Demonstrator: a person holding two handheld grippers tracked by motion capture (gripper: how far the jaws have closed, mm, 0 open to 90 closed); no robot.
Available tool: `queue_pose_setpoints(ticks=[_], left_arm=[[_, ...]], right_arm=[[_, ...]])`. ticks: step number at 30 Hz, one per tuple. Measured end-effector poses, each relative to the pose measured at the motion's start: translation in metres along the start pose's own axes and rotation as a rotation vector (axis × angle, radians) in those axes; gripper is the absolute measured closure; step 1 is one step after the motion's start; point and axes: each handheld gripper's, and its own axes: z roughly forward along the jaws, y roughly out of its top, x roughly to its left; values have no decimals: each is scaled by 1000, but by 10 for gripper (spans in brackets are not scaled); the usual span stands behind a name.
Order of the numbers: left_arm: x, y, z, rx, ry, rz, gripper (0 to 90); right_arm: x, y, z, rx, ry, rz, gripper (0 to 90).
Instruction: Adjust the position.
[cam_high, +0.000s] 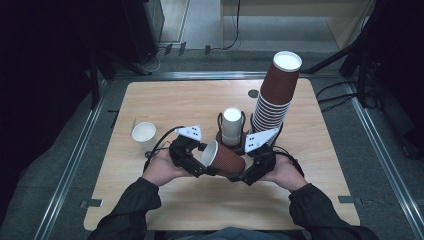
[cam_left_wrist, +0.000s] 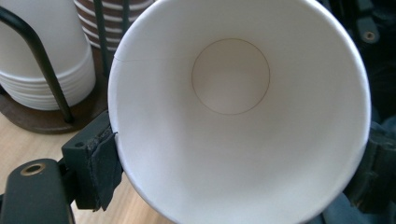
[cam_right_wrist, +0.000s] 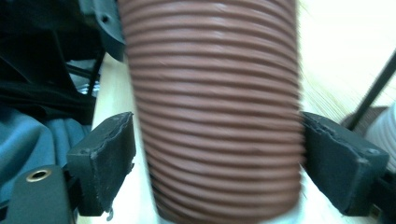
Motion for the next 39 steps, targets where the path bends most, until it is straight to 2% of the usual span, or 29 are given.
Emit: queue_pose_setpoints(ticks=[2, 9, 14, 17, 19, 25, 32, 37, 39], left_arm=[[0, 0, -1, 14, 12, 9, 100], [1, 0, -6, 50, 54, 30, 100], [0, 0, -9, 99, 81, 50, 100], [2, -1, -8, 135, 97, 49, 100], [3, -1, -6, 156, 90, 44, 100], [6, 3, 0, 193, 114, 48, 99], [9, 2, 12, 276, 145, 51, 99], [5, 5, 20, 315, 167, 86, 99], [2, 7, 22, 323, 161, 104, 99]], right_arm=[[-1, -1, -2, 7, 1, 2, 139], [0, -4, -12, 34, -42, 1, 139], [1, -8, -12, 57, -64, -1, 139], [1, -8, -12, 62, -68, -5, 139], [1, -8, -12, 65, -73, -4, 139], [0, -11, -8, 86, -74, 5, 140], [1, -13, 2, 124, -62, -18, 140], [1, -15, 10, 140, -58, -14, 140], [0, -16, 15, 148, -51, -22, 140]])
